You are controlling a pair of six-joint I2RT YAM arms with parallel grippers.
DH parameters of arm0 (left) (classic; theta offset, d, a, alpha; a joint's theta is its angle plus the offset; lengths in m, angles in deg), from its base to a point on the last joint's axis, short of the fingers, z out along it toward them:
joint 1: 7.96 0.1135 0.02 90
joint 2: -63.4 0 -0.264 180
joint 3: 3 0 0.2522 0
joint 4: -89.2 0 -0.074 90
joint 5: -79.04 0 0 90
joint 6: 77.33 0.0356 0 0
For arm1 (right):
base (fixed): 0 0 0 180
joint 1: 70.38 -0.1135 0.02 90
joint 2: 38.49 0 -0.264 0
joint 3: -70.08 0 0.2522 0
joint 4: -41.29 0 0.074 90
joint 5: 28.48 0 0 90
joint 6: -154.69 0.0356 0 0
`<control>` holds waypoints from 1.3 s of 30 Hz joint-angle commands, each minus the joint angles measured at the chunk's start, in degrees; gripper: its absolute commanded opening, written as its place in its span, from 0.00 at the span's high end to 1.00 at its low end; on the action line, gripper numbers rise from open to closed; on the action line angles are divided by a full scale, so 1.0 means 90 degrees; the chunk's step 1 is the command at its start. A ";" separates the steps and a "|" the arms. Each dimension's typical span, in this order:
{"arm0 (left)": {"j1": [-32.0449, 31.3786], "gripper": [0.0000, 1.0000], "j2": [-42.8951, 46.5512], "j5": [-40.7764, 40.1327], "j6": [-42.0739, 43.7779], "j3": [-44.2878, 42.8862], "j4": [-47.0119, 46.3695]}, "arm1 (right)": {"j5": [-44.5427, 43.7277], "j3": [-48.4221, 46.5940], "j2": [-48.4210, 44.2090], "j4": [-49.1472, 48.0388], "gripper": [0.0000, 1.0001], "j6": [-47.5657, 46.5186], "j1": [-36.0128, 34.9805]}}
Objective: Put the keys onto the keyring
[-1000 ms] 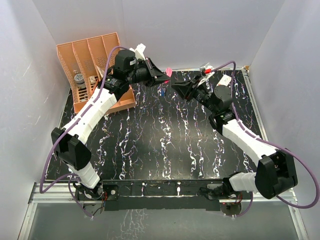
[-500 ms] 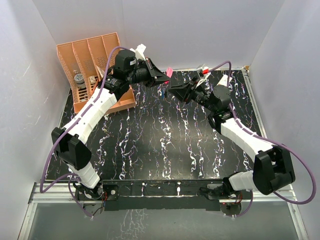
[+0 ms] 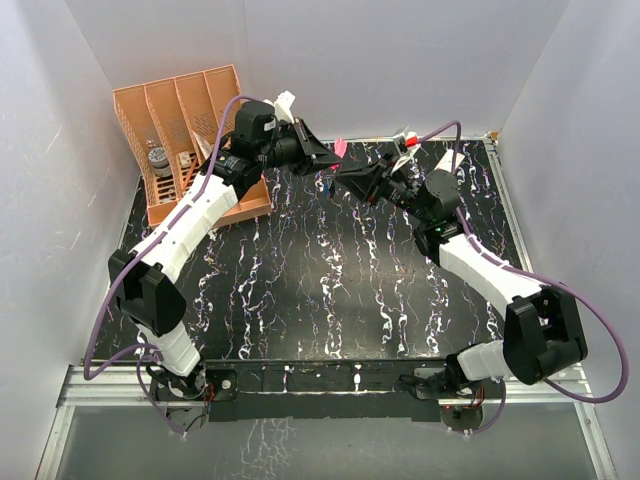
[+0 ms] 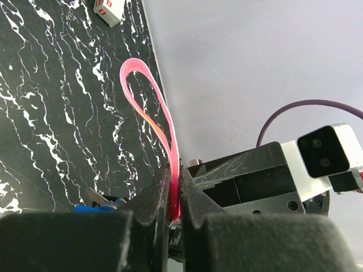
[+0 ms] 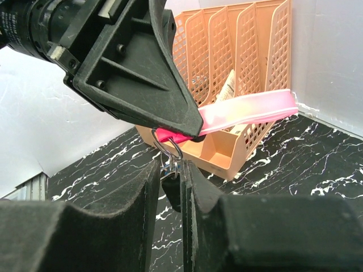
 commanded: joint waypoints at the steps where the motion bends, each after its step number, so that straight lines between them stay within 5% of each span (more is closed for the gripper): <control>1: -0.0011 1.00 0.0138 0.0304 -0.0065 -0.0102 -0.0077 | 0.0077 -0.0324 0.0078 -0.0441 0.81 0.0073 0.0009; 39: -0.0147 1.00 0.0172 0.0287 -0.0072 -0.0011 0.0009 | -0.0092 -0.0406 0.0195 -0.0677 0.85 0.0173 0.0005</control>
